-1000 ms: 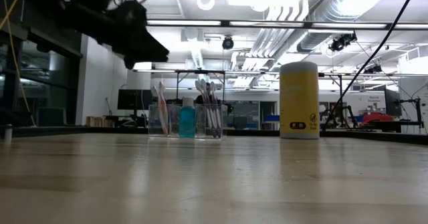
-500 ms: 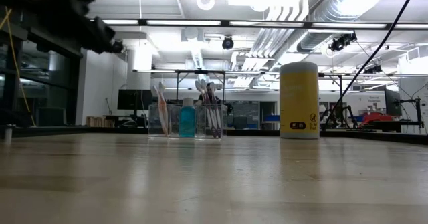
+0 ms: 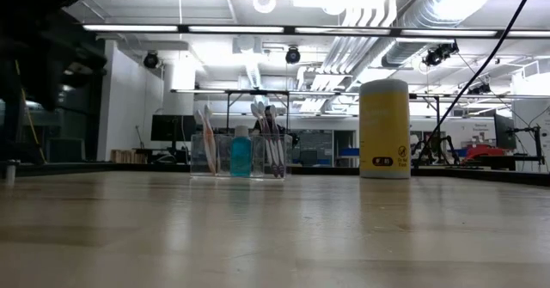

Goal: Pick & Place toothbrushing station
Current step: Put the orange toothbrush into the transparent organizer

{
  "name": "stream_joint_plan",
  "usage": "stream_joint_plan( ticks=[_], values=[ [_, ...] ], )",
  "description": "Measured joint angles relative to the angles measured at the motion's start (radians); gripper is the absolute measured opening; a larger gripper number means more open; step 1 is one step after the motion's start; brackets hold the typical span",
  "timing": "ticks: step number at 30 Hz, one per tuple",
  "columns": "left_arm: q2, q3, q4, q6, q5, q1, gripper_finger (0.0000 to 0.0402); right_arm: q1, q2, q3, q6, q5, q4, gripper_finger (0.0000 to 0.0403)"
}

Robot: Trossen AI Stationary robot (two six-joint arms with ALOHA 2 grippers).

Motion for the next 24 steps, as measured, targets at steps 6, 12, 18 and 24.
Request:
stream_joint_plan(
  ticks=[6,12,18,24],
  values=[
    [0.058,0.000,0.006,-0.110,0.000,-0.090,0.0122,0.000,0.000,0.000,0.022,0.001,0.000,0.0217],
    [0.116,0.000,0.078,-0.146,0.000,-0.160,0.0122,0.000,0.000,0.000,0.040,0.002,0.000,0.0217],
    [0.198,0.001,0.138,-0.173,-0.001,-0.202,0.0122,-0.002,0.000,0.000,0.053,0.002,0.000,0.0217],
    [0.297,0.041,0.134,-0.185,-0.037,-0.228,0.0122,-0.002,0.000,0.000,0.075,0.002,0.001,0.0217]
  ],
)
